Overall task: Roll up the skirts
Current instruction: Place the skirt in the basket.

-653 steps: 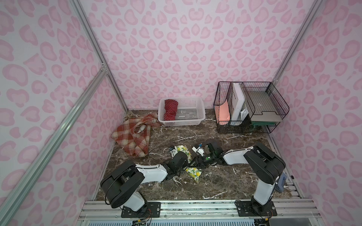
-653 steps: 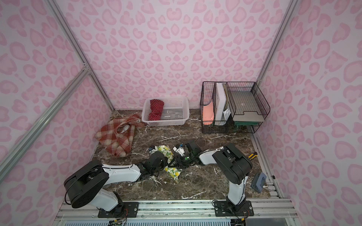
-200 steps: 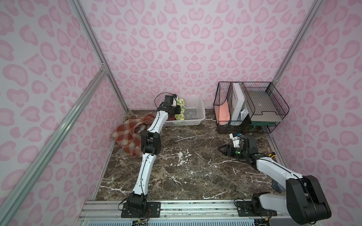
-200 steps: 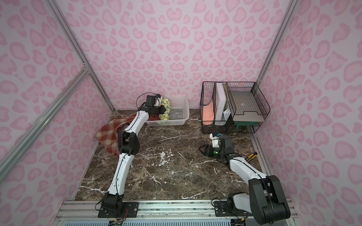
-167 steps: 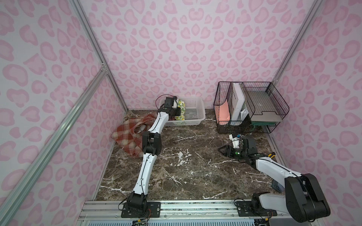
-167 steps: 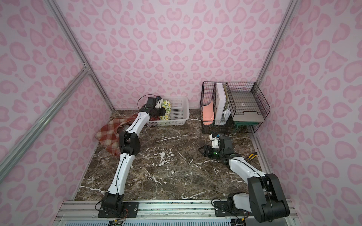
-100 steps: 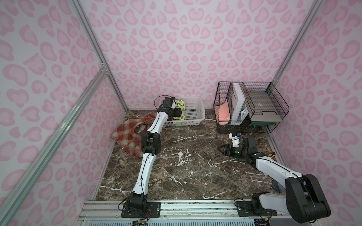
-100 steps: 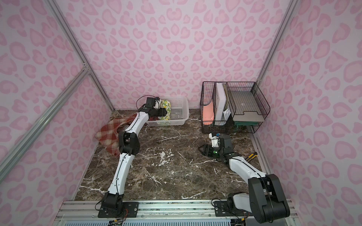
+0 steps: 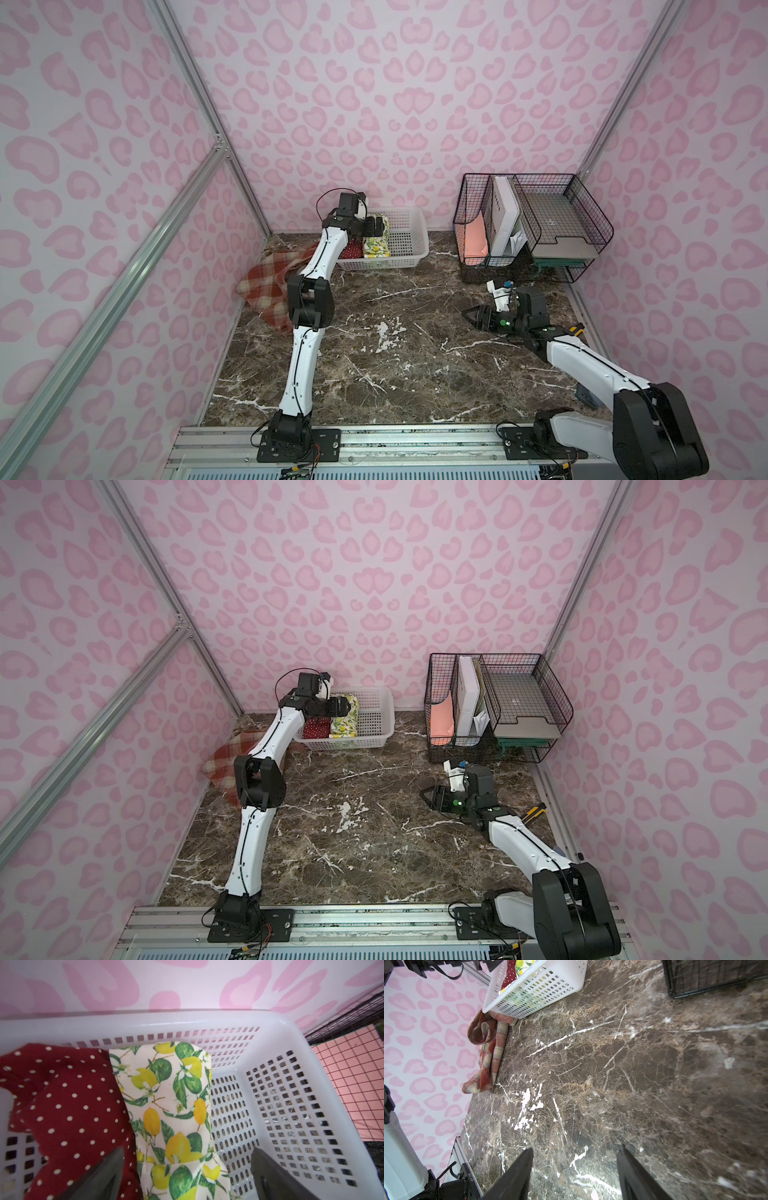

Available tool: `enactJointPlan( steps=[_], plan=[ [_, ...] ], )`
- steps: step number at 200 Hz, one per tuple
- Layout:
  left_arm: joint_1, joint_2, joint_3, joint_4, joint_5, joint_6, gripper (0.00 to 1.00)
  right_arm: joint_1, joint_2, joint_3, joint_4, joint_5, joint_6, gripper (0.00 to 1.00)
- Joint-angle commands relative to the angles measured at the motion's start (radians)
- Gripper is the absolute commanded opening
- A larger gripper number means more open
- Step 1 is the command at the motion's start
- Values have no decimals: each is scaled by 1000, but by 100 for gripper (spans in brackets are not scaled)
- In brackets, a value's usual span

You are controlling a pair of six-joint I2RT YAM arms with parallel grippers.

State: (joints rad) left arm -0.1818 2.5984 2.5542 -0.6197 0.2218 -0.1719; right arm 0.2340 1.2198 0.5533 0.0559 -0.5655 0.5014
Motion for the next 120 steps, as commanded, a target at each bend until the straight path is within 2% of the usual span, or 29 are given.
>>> enactJointPlan(
  steps=[1, 26, 55, 62, 74, 91, 108, 120],
  plan=[
    [2, -31, -5, -54, -4, 19, 99, 6, -3, 10, -7, -2, -7, 68],
    [-3, -185, -33, -73, 5, 16, 98, 62, -15, 43, -40, 74, -34, 68],
    [-48, -487, -188, -92, -165, 113, 98, 183, -24, 93, -57, 165, -44, 68],
    [-55, -579, -240, -98, -199, 101, 97, 209, -30, 101, -52, 170, -42, 68],
    [-75, -771, -416, -27, -236, 120, 96, 246, -44, 114, -46, 179, -37, 68],
    [-116, -1091, -796, 218, -367, 141, 97, 286, -72, 117, -30, 188, -26, 68],
    [-85, -1351, -1142, 480, -461, 74, 97, 313, -92, 118, -21, 192, -21, 68],
    [-50, -1483, -1291, 524, -446, 92, 96, 325, -104, 120, -25, 198, -22, 68]
  ],
)
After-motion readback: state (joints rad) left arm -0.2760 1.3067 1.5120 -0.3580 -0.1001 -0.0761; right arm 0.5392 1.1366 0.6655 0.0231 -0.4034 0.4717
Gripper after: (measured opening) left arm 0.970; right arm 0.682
